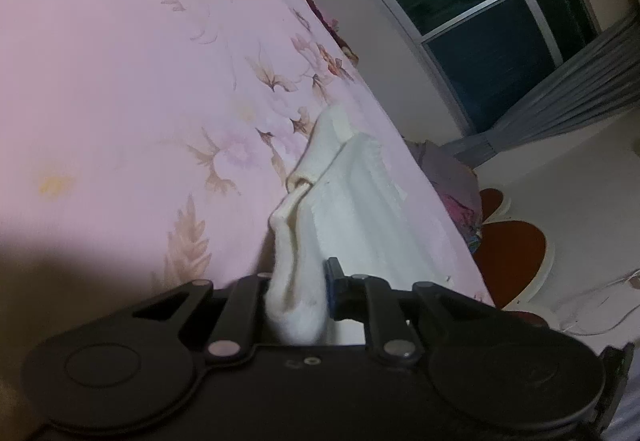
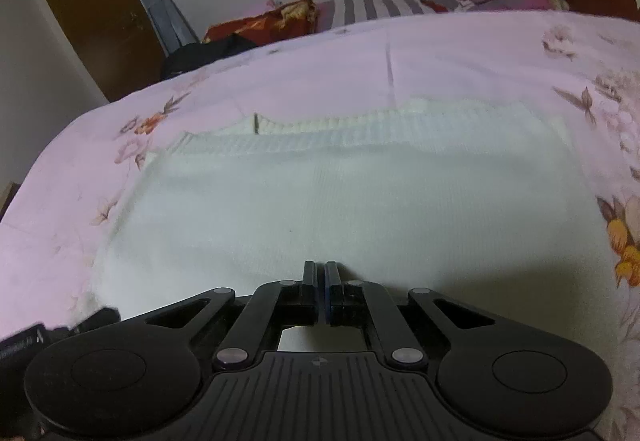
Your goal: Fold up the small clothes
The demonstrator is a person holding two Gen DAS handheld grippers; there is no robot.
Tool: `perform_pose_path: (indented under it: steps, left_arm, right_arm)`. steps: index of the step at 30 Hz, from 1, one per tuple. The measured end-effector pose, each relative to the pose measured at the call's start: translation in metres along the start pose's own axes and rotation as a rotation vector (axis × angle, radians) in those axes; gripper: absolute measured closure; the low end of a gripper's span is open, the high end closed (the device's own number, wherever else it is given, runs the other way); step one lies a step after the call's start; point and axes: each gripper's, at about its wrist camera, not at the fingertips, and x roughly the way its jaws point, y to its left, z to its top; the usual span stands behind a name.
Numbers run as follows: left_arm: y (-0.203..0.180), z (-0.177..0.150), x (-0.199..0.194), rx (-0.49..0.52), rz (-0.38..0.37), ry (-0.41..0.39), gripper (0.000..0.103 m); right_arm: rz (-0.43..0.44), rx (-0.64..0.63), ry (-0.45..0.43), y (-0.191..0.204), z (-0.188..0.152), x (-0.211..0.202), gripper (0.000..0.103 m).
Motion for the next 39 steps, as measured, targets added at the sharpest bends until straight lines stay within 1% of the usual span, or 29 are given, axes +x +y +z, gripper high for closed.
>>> perform_pose_path:
  steps: [2, 3, 4, 6, 9, 11, 14, 15, 17, 19, 20, 21, 22, 23, 24, 25, 26, 27, 28, 30, 31, 32, 33, 34, 36, 38, 39]
  left_arm:
    - [-0.008, 0.002, 0.0, 0.022, 0.022, 0.009, 0.096]
    - [-0.014, 0.003, -0.002, 0.036, 0.015, 0.001, 0.096]
    - [-0.024, 0.004, -0.007, 0.074, 0.0, -0.012, 0.096]
    - [-0.049, 0.002, -0.014, 0.18, -0.008, -0.028, 0.096]
    - [-0.092, -0.008, -0.021, 0.328, -0.027, -0.023, 0.096]
    - [-0.122, -0.019, -0.02, 0.414, -0.048, -0.006, 0.096]
    - [-0.168, -0.043, -0.016, 0.551, -0.078, 0.034, 0.096]
    - [-0.183, -0.053, -0.012, 0.59, -0.085, 0.058, 0.096]
    - [-0.206, -0.077, -0.003, 0.656, -0.084, 0.098, 0.096]
    - [-0.226, -0.103, 0.011, 0.698, -0.097, 0.156, 0.096]
    - [-0.233, -0.113, 0.023, 0.716, -0.096, 0.21, 0.094]
    - [-0.239, -0.127, 0.039, 0.729, -0.088, 0.293, 0.091]
    - [-0.241, -0.144, 0.057, 0.725, -0.056, 0.384, 0.081]
    - [-0.241, -0.155, 0.068, 0.722, -0.014, 0.43, 0.071]
    - [-0.243, -0.166, 0.072, 0.725, 0.021, 0.466, 0.071]
    - [-0.244, -0.17, 0.068, 0.727, 0.001, 0.476, 0.071]
    - [-0.246, -0.17, 0.058, 0.725, -0.038, 0.456, 0.07]
    - [-0.248, -0.165, 0.046, 0.727, -0.062, 0.421, 0.07]
    - [-0.249, -0.158, 0.036, 0.732, -0.068, 0.386, 0.07]
    - [-0.245, -0.132, 0.027, 0.716, -0.055, 0.299, 0.07]
    - [-0.244, -0.12, 0.026, 0.711, -0.037, 0.262, 0.07]
    - [-0.238, -0.106, 0.027, 0.706, -0.006, 0.232, 0.07]
    - [-0.23, -0.093, 0.031, 0.68, 0.026, 0.225, 0.07]
    - [-0.222, -0.084, 0.034, 0.646, 0.039, 0.226, 0.071]
    - [-0.206, -0.066, 0.039, 0.596, 0.053, 0.215, 0.072]
    - [-0.196, -0.057, 0.046, 0.576, 0.06, 0.211, 0.074]
    - [-0.193, -0.055, 0.053, 0.565, 0.057, 0.223, 0.074]
  right_arm:
    - [0.017, 0.004, 0.001, -0.002, 0.0, 0.001, 0.101]
    - [0.023, -0.001, 0.004, -0.003, 0.001, 0.001, 0.101]
    - [0.031, -0.006, 0.008, -0.004, 0.002, 0.001, 0.101]
    - [0.055, 0.005, 0.012, -0.011, 0.004, 0.002, 0.103]
    - [0.11, 0.057, 0.021, -0.023, 0.008, -0.002, 0.103]
    - [0.128, 0.106, -0.034, -0.038, 0.012, -0.018, 0.103]
    - [0.161, 0.214, -0.115, -0.081, 0.016, -0.049, 0.103]
    - [0.16, 0.243, -0.145, -0.1, 0.018, -0.062, 0.103]
    - [0.147, 0.273, -0.177, -0.13, 0.022, -0.082, 0.103]
    - [0.142, 0.316, -0.204, -0.164, 0.023, -0.104, 0.103]
    - [0.144, 0.339, -0.212, -0.178, 0.024, -0.113, 0.103]
    - [0.154, 0.364, -0.219, -0.192, 0.025, -0.121, 0.103]
    - [0.165, 0.383, -0.22, -0.204, 0.025, -0.127, 0.102]
    - [0.162, 0.394, -0.209, -0.213, 0.025, -0.131, 0.087]
    - [0.148, 0.407, -0.201, -0.221, 0.024, -0.134, 0.039]
    - [0.128, 0.423, -0.214, -0.228, 0.022, -0.139, 0.021]
    - [0.122, 0.422, -0.241, -0.231, 0.019, -0.144, 0.017]
    - [0.141, 0.407, -0.251, -0.233, 0.017, -0.149, 0.017]
    - [0.153, 0.398, -0.245, -0.234, 0.017, -0.152, 0.019]
    - [0.2, 0.388, -0.218, -0.231, 0.016, -0.149, 0.037]
    - [0.223, 0.389, -0.198, -0.23, 0.016, -0.146, 0.04]
    - [0.242, 0.384, -0.179, -0.228, 0.015, -0.141, 0.045]
    - [0.257, 0.371, -0.161, -0.223, 0.015, -0.136, 0.047]
    - [0.268, 0.356, -0.146, -0.216, 0.015, -0.13, 0.047]
    - [0.286, 0.339, -0.123, -0.206, 0.014, -0.123, 0.047]
    - [0.304, 0.328, -0.097, -0.196, 0.013, -0.114, 0.047]
    - [0.305, 0.322, -0.086, -0.192, 0.012, -0.11, 0.047]
